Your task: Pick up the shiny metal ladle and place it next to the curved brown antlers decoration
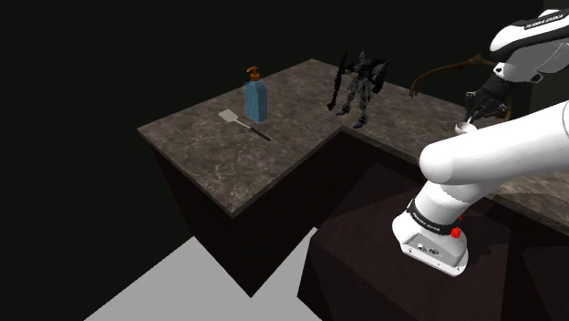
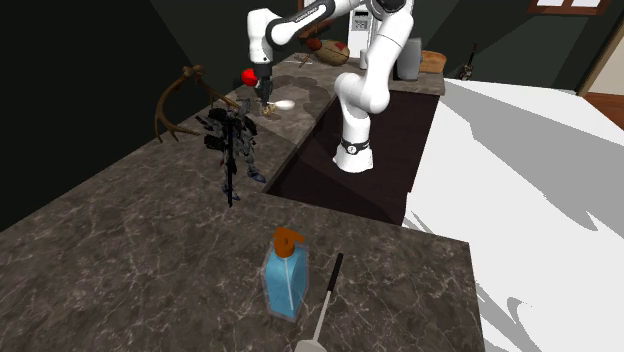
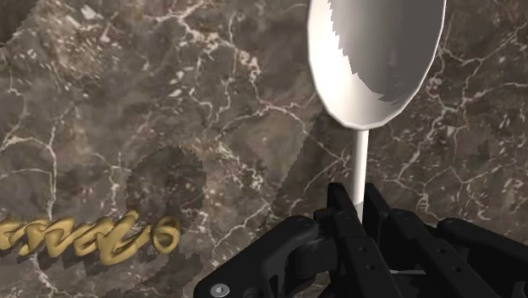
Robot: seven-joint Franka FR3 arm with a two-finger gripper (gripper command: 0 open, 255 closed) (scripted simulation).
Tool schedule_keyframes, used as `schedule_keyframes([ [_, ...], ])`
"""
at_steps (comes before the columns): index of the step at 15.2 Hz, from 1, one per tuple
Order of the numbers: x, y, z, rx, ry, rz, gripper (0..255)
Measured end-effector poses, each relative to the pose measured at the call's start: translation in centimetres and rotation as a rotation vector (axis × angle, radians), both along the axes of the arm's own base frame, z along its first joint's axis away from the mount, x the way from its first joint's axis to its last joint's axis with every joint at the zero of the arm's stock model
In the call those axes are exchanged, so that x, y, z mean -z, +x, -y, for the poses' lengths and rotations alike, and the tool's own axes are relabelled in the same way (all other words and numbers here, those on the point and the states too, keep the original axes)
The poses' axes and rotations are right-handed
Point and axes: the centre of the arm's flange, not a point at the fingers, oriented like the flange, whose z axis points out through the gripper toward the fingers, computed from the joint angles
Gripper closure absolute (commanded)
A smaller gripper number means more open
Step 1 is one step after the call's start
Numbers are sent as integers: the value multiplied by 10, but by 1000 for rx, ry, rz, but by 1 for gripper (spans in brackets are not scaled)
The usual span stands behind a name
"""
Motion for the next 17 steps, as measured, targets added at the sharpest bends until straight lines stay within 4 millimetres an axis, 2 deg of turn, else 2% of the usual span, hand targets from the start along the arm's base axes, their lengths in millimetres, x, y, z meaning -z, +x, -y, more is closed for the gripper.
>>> schedule_keyframes([
  [17, 92, -1, 1, 0, 0, 0, 255],
])
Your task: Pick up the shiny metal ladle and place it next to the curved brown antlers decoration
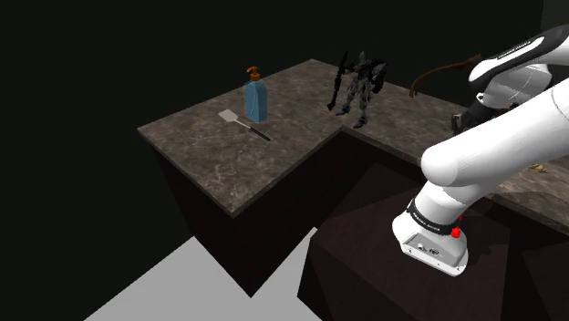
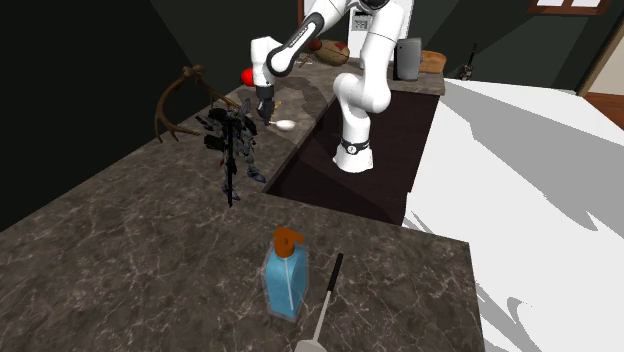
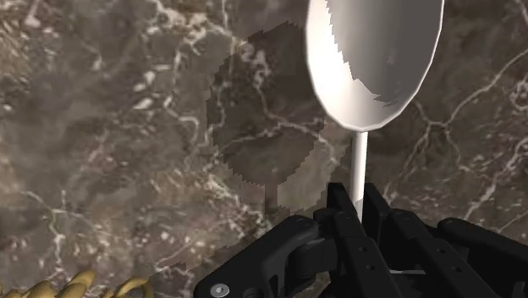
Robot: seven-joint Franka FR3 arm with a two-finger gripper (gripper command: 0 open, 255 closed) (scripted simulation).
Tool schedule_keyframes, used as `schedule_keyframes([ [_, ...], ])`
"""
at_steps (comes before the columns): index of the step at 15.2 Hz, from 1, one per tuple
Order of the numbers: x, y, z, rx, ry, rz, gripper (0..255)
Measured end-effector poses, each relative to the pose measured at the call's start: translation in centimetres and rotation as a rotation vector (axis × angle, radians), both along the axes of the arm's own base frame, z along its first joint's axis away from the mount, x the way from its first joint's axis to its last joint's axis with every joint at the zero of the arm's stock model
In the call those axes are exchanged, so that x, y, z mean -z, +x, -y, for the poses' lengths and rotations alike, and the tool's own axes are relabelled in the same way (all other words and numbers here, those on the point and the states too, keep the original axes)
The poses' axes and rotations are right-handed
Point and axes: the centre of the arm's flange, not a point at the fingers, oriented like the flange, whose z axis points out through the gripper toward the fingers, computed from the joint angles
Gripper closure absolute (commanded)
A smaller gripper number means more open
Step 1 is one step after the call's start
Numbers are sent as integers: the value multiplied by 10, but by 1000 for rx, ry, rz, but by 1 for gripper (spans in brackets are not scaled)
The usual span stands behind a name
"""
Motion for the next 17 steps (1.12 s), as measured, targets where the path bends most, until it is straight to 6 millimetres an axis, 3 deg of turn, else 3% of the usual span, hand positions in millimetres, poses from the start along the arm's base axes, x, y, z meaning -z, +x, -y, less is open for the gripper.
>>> schedule_keyframes([
  [8, 7, 0, -1, 0, -1, 0, 255],
  [9, 7, 0, -1, 0, -1, 0, 0],
  [15, 7, 0, -1, 0, -1, 0, 0],
  [17, -9, -1, 0, 0, -2, 1, 0],
])
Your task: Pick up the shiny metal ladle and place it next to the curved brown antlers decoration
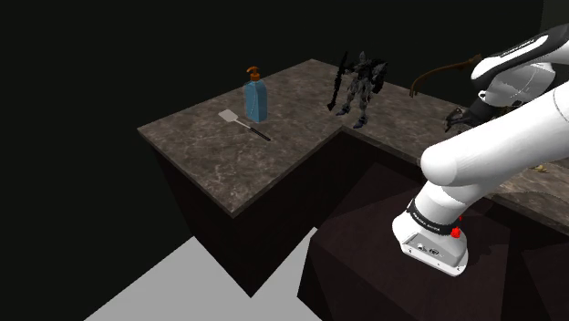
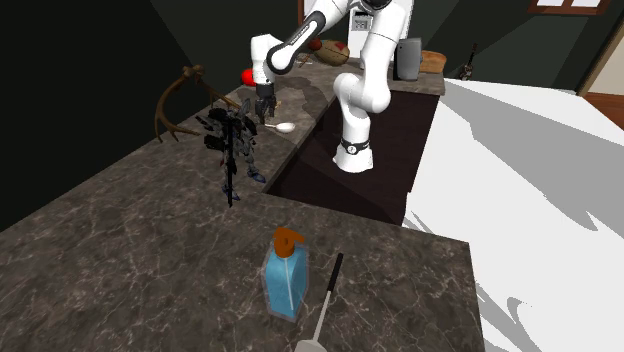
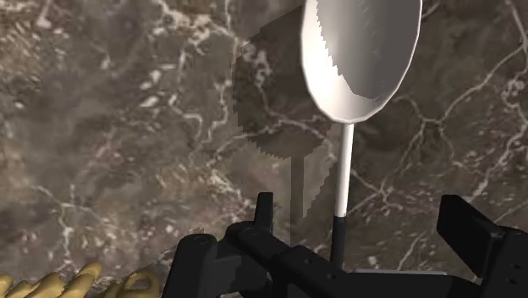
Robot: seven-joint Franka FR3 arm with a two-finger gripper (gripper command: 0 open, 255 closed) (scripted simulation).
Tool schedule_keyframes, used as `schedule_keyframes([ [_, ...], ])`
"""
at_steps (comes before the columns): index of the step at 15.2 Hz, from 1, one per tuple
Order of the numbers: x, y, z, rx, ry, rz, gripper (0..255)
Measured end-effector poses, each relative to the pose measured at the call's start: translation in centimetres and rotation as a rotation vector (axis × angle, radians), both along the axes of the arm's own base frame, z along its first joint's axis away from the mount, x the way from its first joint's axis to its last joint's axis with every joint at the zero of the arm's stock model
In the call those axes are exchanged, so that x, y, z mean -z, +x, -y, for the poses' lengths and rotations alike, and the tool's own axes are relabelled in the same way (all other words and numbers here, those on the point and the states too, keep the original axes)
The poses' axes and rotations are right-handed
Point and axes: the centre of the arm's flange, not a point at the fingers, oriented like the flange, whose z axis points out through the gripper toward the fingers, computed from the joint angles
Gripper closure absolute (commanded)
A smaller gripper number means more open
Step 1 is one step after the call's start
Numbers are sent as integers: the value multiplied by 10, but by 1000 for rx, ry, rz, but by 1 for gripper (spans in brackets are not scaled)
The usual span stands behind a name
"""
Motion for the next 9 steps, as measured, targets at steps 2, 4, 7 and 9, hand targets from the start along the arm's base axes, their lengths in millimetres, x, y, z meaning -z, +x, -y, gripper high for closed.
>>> schedule_keyframes([
  [2, -24, -2, 2, 0, 0, 0, 0],
  [4, -31, -3, 1, 0, 1, 0, 0],
  [7, -34, -4, 1, 0, 1, -1, 0],
  [9, -34, -4, 1, 0, 1, -1, 0],
])
